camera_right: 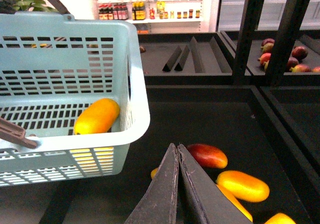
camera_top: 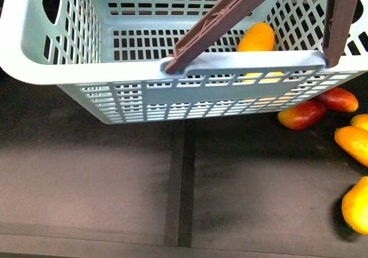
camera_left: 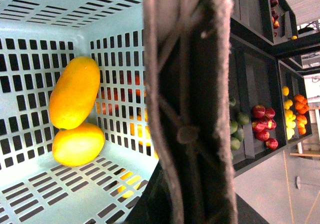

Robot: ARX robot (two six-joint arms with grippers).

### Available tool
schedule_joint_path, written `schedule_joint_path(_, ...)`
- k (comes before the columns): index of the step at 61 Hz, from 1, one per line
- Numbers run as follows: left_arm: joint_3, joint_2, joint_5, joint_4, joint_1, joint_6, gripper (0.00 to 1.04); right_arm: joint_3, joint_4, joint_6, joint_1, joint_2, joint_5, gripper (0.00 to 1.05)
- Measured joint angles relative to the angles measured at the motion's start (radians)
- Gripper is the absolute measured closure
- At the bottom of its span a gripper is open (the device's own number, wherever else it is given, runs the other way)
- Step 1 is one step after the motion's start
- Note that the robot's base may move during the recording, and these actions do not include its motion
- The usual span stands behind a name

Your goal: Pick lemon and mango into basket

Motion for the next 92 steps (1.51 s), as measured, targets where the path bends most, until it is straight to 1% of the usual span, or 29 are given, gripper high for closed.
schedule_joint_path(2,0.000,0.000,0.000,0.000,0.000,0.000,1.00,0.000,0.000,0.000,0.000,0.000,0.000,0.91)
schedule_joint_path(5,0.000,0.000,-0.001,0.000,0.000,0.002,1.00,0.000,0.000,0.000,0.000,0.000,0.000,0.84)
schedule_joint_path(7,0.000,0.000,-0.002,0.000,0.000,0.002,1.00,0.000,0.000,0.000,0.000,0.000,0.000,0.77)
schedule_joint_path(10,0.000,0.000,-0.002,0.000,0.000,0.002,1.00,0.000,0.000,0.000,0.000,0.000,0.000,0.70)
schedule_joint_path(12,0.000,0.000,-0.001,0.000,0.000,0.002,1.00,0.000,0.000,0.000,0.000,0.000,0.000,0.63)
schedule_joint_path(15,0.000,0.000,-0.001,0.000,0.000,0.002,1.00,0.000,0.000,0.000,0.000,0.000,0.000,0.56)
schedule_joint_path(22,0.000,0.000,-0.001,0.000,0.000,0.002,1.00,0.000,0.000,0.000,0.000,0.000,0.000,0.35)
schedule_joint_path(25,0.000,0.000,-0.001,0.000,0.000,0.002,1.00,0.000,0.000,0.000,0.000,0.000,0.000,0.28)
schedule_joint_path(27,0.000,0.000,-0.001,0.000,0.000,0.002,1.00,0.000,0.000,0.000,0.000,0.000,0.000,0.21)
schedule_joint_path(33,0.000,0.000,0.000,0.000,0.000,0.002,1.00,0.000,0.000,0.000,0.000,0.000,0.000,0.07)
schedule_joint_path(35,0.000,0.000,0.000,0.000,0.000,0.002,1.00,0.000,0.000,0.000,0.000,0.000,0.000,0.08)
schedule_joint_path(37,-0.007,0.000,-0.051,0.023,-0.006,-0.009,1.00,0.000,0.000,0.000,0.000,0.000,0.000,0.09)
schedule_joint_path(39,-0.036,-0.002,-0.182,0.107,-0.016,-0.066,1.00,0.000,0.000,0.000,0.000,-0.001,0.000,0.09)
schedule_joint_path(40,-0.043,-0.002,-0.212,0.125,-0.018,-0.074,1.00,0.000,0.000,0.000,0.000,-0.001,0.000,0.09)
schedule_joint_path(42,-0.064,-0.002,-0.337,0.187,-0.025,-0.143,1.00,0.000,0.000,0.000,0.000,-0.001,0.000,0.09)
schedule_joint_path(43,-0.069,-0.002,-0.369,0.198,-0.026,-0.157,1.00,0.000,0.000,0.000,0.000,-0.001,0.000,0.09)
schedule_joint_path(44,-0.075,0.000,-0.422,0.213,-0.027,-0.174,1.00,0.000,0.000,0.000,0.000,-0.001,-0.003,0.09)
schedule_joint_path(45,-0.076,0.001,-0.434,0.219,-0.026,-0.184,1.00,0.000,0.000,0.000,0.000,-0.001,-0.001,0.09)
schedule_joint_path(46,-0.078,0.002,-0.484,0.227,-0.023,-0.201,1.00,0.000,0.000,0.000,0.000,-0.001,-0.001,0.09)
schedule_joint_path(47,-0.078,0.002,-0.509,0.235,-0.015,-0.218,1.00,0.000,0.000,0.000,0.000,-0.001,0.000,0.09)
schedule_joint_path(53,-0.082,0.002,-0.544,0.266,0.034,-0.255,1.00,0.000,0.000,0.000,0.000,-0.001,0.003,0.09)
schedule_joint_path(56,-0.095,0.003,-0.555,0.282,0.074,-0.301,1.00,0.000,0.000,0.000,0.000,-0.001,0.003,0.09)
schedule_joint_path(64,-0.109,0.042,-0.559,0.289,0.143,-0.409,1.01,0.000,0.000,0.000,0.000,-0.001,0.000,0.09)
schedule_joint_path(71,-0.108,0.108,-0.560,0.286,0.193,-0.468,1.01,0.000,0.000,0.000,0.000,-0.001,0.000,0.09)
schedule_joint_path(83,-0.050,0.236,-0.570,0.256,0.282,-0.632,1.01,0.000,0.000,0.000,0.000,-0.001,0.000,0.09)
schedule_joint_path(85,-0.030,0.258,-0.579,0.245,0.302,-0.673,1.01,0.000,0.000,0.000,0.000,-0.001,0.000,0.09)
schedule_joint_path(92,0.022,0.327,-0.617,0.252,0.349,-0.737,1.01,0.000,0.000,0.000,0.000,-0.001,0.000,0.09)
